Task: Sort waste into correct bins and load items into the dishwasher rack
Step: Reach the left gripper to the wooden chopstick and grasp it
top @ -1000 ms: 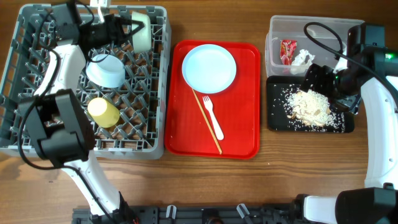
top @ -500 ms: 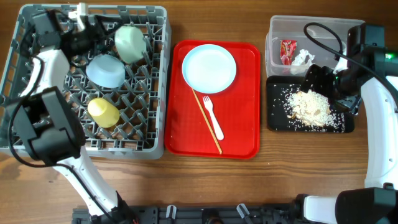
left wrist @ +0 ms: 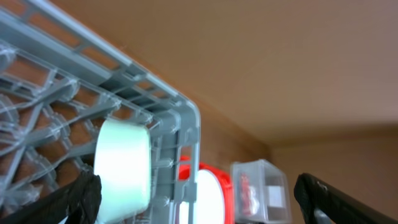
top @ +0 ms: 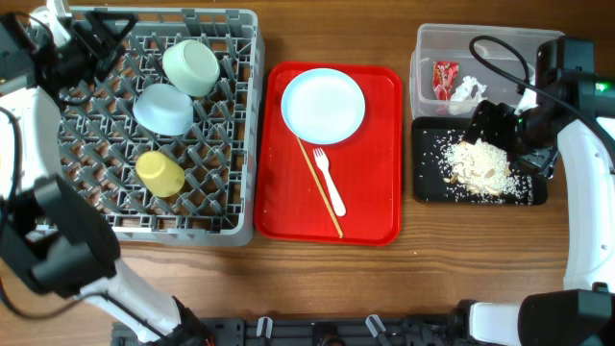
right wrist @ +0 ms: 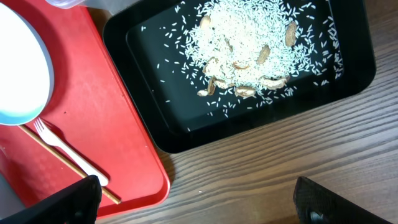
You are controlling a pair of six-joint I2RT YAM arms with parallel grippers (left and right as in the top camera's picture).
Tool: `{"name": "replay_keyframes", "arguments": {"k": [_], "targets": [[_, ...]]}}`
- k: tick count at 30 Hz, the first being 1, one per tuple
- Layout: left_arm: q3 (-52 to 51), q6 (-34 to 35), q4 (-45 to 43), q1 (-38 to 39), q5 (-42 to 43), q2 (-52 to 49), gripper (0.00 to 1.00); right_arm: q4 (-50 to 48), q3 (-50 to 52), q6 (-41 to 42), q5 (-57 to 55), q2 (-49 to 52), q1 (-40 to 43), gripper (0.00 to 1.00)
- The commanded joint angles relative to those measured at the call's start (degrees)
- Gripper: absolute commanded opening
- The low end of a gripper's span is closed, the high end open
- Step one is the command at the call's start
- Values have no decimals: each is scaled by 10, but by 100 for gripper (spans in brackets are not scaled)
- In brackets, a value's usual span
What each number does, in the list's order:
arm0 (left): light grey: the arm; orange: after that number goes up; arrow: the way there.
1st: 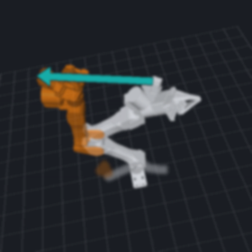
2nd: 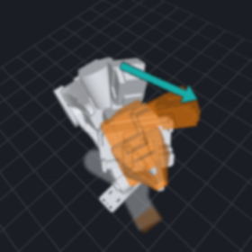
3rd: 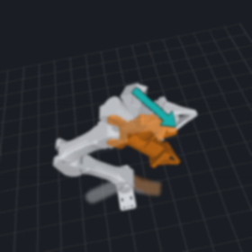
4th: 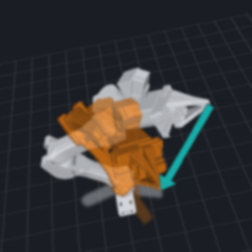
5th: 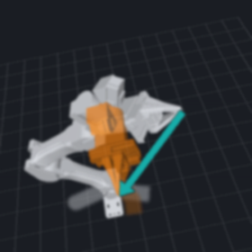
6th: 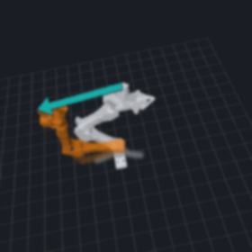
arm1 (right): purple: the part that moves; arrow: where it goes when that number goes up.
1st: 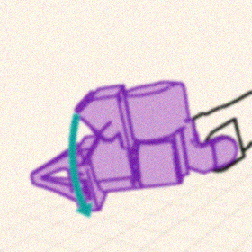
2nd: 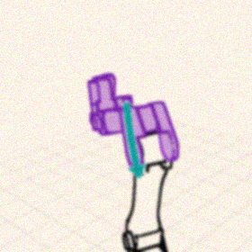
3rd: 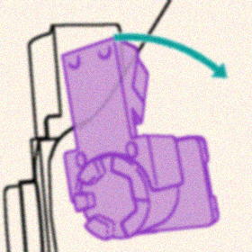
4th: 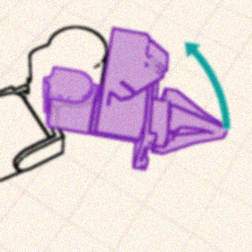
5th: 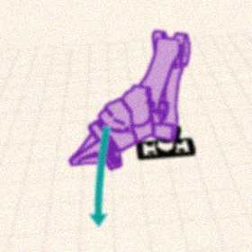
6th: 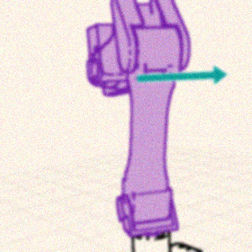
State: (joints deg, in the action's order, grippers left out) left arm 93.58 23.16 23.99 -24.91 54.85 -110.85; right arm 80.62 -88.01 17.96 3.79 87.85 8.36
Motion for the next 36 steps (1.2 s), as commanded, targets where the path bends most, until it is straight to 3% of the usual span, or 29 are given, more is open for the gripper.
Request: {"name": "replay_keyframes", "arguments": {"k": [1,3,5,12,13,16,19,27,36], "targets": [[3,-60,94,64,-160,83,100,0,-5,2,-10,-8,0,100],[3,-64,175,129,-254,115,100,0,-5,1,-10,-7,0,100],[3,-64,237,190,-297,124,100,0,-5,0,-10,-7,0,100],[3,-60,329,365,-303,122,100,0,-5,-4,-10,-7,0,100],[3,-40,334,383,-317,121,100,0,-5,-4,-10,-7,0,100],[3,90,375,472,-490,104,100,0,-5,-4,-10,-7,0,99],[2,184,404,536,-560,76,100,0,-5,-4,-10,-7,0,100],[2,302,417,605,-566,-34,100,4,-5,-4,-10,-7,0,99],[-49,304,388,605,-569,-75,100,7,-5,-4,-10,-7,0,100]]}}
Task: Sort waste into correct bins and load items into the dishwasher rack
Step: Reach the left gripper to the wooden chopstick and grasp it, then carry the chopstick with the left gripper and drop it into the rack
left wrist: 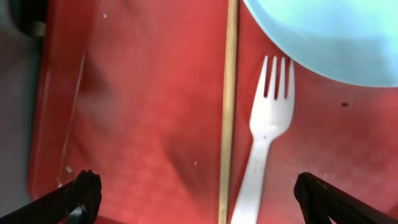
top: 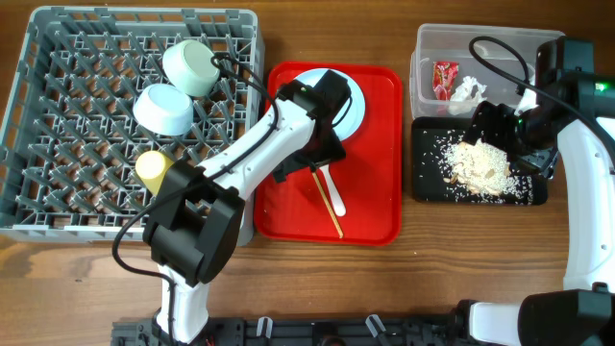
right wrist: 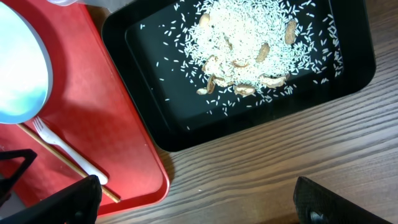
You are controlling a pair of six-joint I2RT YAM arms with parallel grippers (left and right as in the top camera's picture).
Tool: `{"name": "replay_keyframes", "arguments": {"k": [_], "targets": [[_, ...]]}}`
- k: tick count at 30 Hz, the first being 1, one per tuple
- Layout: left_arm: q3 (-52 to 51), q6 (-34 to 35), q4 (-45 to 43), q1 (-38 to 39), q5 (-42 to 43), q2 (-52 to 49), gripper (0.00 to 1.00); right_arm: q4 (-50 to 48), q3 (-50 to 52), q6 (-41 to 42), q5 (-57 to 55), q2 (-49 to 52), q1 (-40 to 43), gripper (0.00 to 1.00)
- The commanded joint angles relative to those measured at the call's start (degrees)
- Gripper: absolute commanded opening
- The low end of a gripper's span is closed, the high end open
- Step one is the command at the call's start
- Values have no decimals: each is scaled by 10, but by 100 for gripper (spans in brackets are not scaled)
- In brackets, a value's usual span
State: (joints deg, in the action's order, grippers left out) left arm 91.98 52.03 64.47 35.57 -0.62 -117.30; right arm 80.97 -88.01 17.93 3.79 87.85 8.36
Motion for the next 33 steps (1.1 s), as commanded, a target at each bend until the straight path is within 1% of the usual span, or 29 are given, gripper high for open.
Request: {"name": "replay_keyframes", "arguments": {"k": [1,5,11,14,15,16,17,18,21,22,23,26,30,32,33], "targets": [[-47,15,-30,0,-14,-10,100,5,-5,-3,-10,-7,0,100],[-97,7,-80,1,-12,-10,100,9,-5,-3,-10,-7,0,100],[-137,7,-112,1,-12,-10,99,10,-5,1,-10,-7,0,100],[-165,7,-141,1,-12,-10,87,10,-5,2,-8,-7,0,100],[-174,7,-149,1,-12,-10,81,10,-5,1,-8,-7,0,100],[-179,7,-153,1,-11,-10,67,10,-5,1,-8,-7,0,100],[-181,7,-154,1,-10,-10,59,10,-5,1,-8,-7,0,100],[-181,7,-155,1,-6,-10,55,11,-5,1,-8,-7,0,100],[-181,8,-160,1,7,-10,36,11,-5,2,-8,-7,0,100],[-181,7,-163,1,12,-10,33,11,-5,2,-8,-7,0,100],[-181,8,-165,1,13,-10,25,11,-5,2,-8,-7,0,100],[-181,8,-173,1,15,-10,15,12,-5,2,-8,-7,0,100],[-181,8,-176,1,14,-10,10,12,-5,2,-8,-7,0,100],[-181,7,-176,1,14,-10,9,12,-5,2,-8,-7,0,100],[-181,7,-177,1,14,-10,7,12,-5,2,-8,-7,0,100]]}}
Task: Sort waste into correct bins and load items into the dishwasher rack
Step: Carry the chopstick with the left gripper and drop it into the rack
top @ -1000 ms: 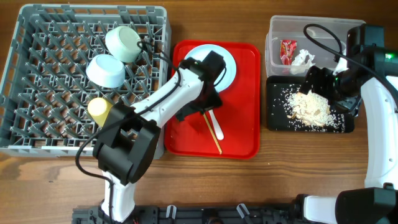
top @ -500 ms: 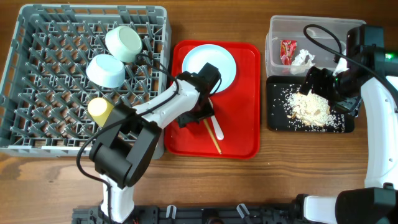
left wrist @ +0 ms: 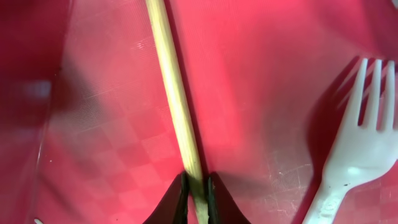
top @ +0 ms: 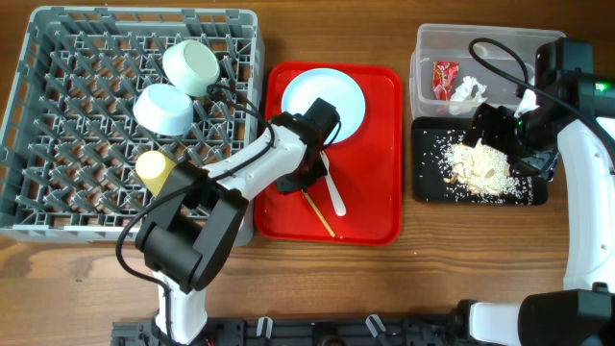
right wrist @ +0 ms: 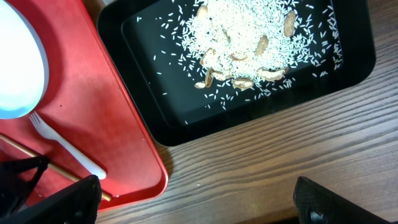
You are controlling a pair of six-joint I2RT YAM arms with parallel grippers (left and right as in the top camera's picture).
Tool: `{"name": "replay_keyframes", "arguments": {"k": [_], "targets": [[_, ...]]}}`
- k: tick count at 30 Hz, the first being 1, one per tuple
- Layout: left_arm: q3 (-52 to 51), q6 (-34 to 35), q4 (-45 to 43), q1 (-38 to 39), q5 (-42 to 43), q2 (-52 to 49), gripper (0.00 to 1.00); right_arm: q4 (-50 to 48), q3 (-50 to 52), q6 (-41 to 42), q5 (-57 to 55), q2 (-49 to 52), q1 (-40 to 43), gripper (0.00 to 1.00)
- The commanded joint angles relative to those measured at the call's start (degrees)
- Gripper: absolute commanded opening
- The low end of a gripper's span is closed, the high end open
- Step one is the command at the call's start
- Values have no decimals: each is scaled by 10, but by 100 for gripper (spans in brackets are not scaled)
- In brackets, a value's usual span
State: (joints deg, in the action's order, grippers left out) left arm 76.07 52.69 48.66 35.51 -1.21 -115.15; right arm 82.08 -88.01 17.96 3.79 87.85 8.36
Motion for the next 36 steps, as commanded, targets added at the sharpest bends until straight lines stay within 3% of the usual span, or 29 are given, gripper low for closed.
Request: {"name": "replay_keyframes", "arguments": {"k": [1,5,11,18,22,24,27,36], "targets": [[-22,1,-21,1,20,-31,5,2,-5,2,-8,-7,0,100],[-14,0,-26,0,20,-25,4,3,-5,2,-8,-7,0,100],[45,-99,4,-3,-9,55,4,3,-5,1,-8,-7,0,100],[59,-288,15,-74,-15,190,4,3,-5,0,-8,-7,0,100],[59,-474,15,-175,-14,229,4,3,-5,1,-8,-7,0,100],[59,-526,15,-202,-14,226,4,3,-5,1,-8,-7,0,100],[59,-557,10,-228,-13,222,4,3,-5,1,-8,-7,0,100],[59,-545,1,-234,-8,169,4,3,-5,1,-8,-7,0,100]]}}
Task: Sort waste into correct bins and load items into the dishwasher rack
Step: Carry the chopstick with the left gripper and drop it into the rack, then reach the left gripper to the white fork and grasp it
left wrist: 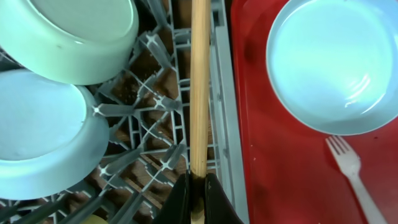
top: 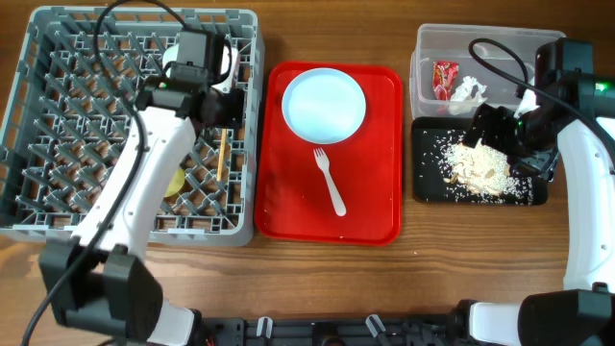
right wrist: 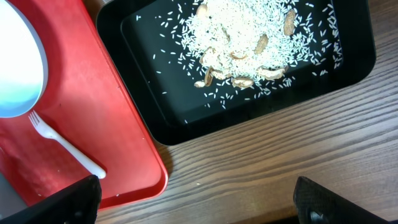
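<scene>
My left gripper (top: 218, 115) is shut on a wooden chopstick (top: 220, 156), held over the right side of the grey dishwasher rack (top: 58, 192). In the left wrist view the chopstick (left wrist: 200, 87) rises from the closed jaws, across the rack's right wall. A pale blue plate (top: 324, 104) and a white plastic fork (top: 329, 181) lie on the red tray (top: 288, 211). My right gripper (right wrist: 196, 202) is open and empty over the black tray of rice (top: 428, 187).
A green bowl (left wrist: 68, 37) and a blue bowl (left wrist: 43, 143) sit in the rack left of the chopstick, with a yellow cup (top: 173, 181) below them. A clear bin (top: 432, 43) holding wrappers stands behind the black tray.
The left gripper, shut on the chopstick on the red tray beside the fork, now holds it over the rack's right side. Only the plate and fork are left on the tray. The right arm is unmoved.
The left gripper was open at the rack's far left corner, the chopstick and fork lying on the tray. Then it was open over them on the tray, then shut on the chopstick there. Now the chopstick is over the rack.
</scene>
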You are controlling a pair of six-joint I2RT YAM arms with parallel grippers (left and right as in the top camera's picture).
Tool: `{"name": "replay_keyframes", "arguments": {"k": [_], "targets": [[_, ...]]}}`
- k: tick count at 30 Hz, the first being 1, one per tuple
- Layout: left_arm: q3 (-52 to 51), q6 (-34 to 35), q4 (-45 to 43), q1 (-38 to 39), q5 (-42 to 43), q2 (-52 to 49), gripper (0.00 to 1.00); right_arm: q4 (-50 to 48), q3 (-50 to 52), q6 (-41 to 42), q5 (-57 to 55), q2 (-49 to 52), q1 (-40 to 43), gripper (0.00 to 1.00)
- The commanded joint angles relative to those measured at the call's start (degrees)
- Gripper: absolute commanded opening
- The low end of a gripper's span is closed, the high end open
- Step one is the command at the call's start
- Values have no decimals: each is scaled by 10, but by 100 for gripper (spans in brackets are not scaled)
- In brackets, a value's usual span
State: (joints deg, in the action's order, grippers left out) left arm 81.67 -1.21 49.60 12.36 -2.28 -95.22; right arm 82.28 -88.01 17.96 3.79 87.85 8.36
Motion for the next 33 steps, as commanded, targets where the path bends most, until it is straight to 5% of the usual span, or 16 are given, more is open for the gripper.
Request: {"name": "replay_keyframes", "arguments": {"k": [1,8,12,21,26,33], "targets": [[3,5,-12,-3,3,-36,4,1,-5,1,-8,-7,0,100],[3,59,-29,-3,3,-48,4,1,-5,1,-8,-7,0,100],[3,62,-29,-3,3,-48,30,1,-5,1,-8,-7,0,100],[3,67,-27,-2,4,-48,35,1,-5,1,-8,-7,0,100],[3,67,-27,19,116,-48,47,0,-5,1,-8,-7,0,100],[3,295,-28,135,104,-52,56,-2,-5,2,-8,-7,0,100]]}}
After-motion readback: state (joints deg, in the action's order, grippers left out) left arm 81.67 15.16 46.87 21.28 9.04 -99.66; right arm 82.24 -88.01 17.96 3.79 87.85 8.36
